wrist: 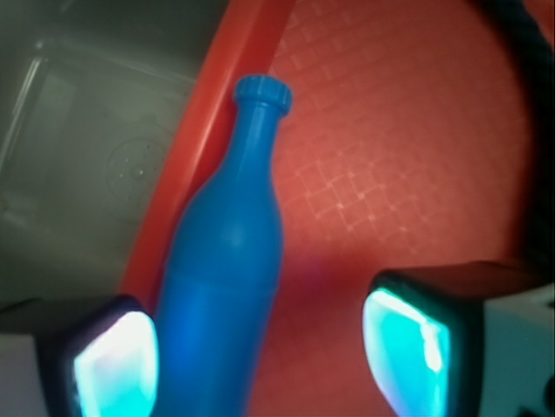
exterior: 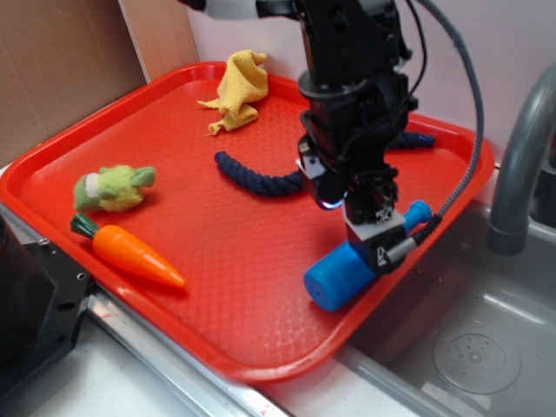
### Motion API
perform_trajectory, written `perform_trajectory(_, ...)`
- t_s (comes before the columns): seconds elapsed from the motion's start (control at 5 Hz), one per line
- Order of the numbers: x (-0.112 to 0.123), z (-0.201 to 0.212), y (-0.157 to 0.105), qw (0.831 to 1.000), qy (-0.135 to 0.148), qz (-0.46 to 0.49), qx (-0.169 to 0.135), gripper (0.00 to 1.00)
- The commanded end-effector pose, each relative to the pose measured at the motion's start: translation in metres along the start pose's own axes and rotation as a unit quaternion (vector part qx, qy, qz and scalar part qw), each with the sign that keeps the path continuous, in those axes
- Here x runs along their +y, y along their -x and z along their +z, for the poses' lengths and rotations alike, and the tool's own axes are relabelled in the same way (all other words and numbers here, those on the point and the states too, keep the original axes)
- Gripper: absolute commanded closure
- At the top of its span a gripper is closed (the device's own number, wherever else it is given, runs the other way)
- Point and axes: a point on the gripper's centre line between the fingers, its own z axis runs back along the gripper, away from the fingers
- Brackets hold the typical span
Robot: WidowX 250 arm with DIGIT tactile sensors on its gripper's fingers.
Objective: Grab the blue bottle.
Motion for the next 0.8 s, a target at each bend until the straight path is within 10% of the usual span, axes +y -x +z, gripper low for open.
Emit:
perform_trajectory(0.0,-0.012,-0.012,-0.005,1.0,0.02,-0.007,0.015,0.0)
perform_trajectory(0.2,-0.004,-0.008,0.001,0.999,0.012,-0.018,0.024,1.0)
perform_trajectory(0.6,0.023,0.025,0.02,0.999,-0.025,-0.029,0.03,1.0)
